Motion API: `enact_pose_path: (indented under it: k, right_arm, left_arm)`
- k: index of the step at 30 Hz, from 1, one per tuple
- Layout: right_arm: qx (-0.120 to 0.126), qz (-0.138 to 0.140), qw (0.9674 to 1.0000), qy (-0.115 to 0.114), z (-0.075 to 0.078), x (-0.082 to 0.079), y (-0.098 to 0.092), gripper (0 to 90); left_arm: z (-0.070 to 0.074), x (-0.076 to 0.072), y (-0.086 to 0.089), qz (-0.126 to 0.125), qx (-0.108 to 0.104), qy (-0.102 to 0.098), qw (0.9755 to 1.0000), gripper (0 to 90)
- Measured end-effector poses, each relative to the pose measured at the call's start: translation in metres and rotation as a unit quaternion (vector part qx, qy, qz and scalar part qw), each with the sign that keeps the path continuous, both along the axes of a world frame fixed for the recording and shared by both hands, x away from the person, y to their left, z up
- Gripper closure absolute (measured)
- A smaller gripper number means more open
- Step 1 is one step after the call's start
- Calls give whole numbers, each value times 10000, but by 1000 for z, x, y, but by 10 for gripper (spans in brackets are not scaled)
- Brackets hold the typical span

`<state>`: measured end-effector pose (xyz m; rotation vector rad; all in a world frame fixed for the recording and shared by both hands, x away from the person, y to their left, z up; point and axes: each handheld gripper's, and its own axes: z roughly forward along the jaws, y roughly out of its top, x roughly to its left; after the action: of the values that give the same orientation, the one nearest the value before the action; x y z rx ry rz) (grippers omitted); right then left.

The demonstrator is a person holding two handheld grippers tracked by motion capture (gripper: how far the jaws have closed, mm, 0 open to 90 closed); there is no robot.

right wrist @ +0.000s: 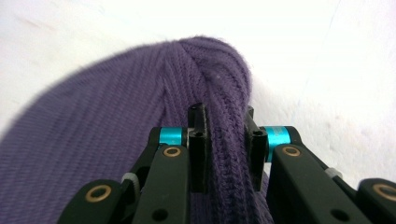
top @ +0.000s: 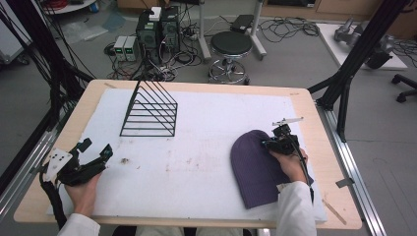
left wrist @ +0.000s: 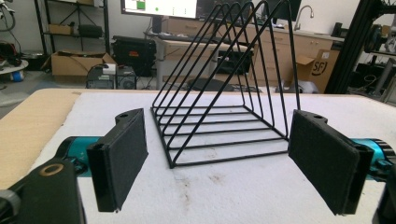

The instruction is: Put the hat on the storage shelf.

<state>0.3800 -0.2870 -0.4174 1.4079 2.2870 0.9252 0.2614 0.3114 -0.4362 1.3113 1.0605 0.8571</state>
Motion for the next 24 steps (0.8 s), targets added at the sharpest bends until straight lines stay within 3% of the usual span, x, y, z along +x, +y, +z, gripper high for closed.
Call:
enact_pose_path:
  k: [4, 5, 7, 8, 9, 10, 12, 13, 14, 15, 16, 17, 18, 23, 24]
  right_arm:
    - [200, -60, 9988, -440, 13, -12, 3, 776]
    - [200, -60, 9988, -440, 13, -12, 3, 776]
    - [286, -155, 9962, -814, 26, -22, 5, 776]
    - [286, -155, 9962, -814, 26, -22, 5, 776]
    - [424, -271, 9929, -1078, 34, -29, 4, 775]
    - [424, -271, 9929, -1078, 34, -29, 4, 775]
    - [497, -376, 9886, -1374, 42, -38, 3, 775]
    - [497, -376, 9886, -1374, 42, -38, 3, 775]
    - [563, -440, 9834, -1668, 48, -46, 4, 774]
    - [611, -464, 9811, -1776, 50, -48, 4, 773]
    - [611, -464, 9811, -1776, 50, -48, 4, 773]
    - [654, -488, 9778, -1932, 52, -52, 5, 773]
    - [743, -560, 9712, -2195, 58, -58, 7, 773]
    - [996, -734, 9560, -2659, 66, -68, 13, 772]
    - [996, -734, 9560, -2659, 66, -68, 13, 772]
  left_arm:
    - [0, 1, -1, -7, -9, -11, 10000, 200]
    - [0, 1, -1, -17, -2, -6, 10000, 200]
    - [0, 1, -1, -30, -1, 3, 10000, 200]
    - [0, 1, -1, -38, -3, 0, 10000, 200]
    - [0, 1, -2, -49, 1, -12, 10000, 200]
    - [0, 1, -2, -49, 1, -12, 10000, 200]
    - [0, 1, -2, -56, -5, -13, 10000, 200]
    - [0, 1, -2, -56, -8, -13, 10000, 200]
    - [0, 1, -1, -43, -26, -4, 10000, 200]
    - [0, 1, -1, -40, -27, -6, 10000, 200]
    - [0, 1, -1, -40, -27, -6, 10000, 200]
    - [0, 1, -1, -39, -29, -6, 10000, 200]
    - [0, 1, -1, -37, -30, -3, 10000, 200]
    - [0, 0, -1, -21, 2, 13, 10000, 206]
    - [0, 0, -1, -1, -10, 15, 10000, 206]
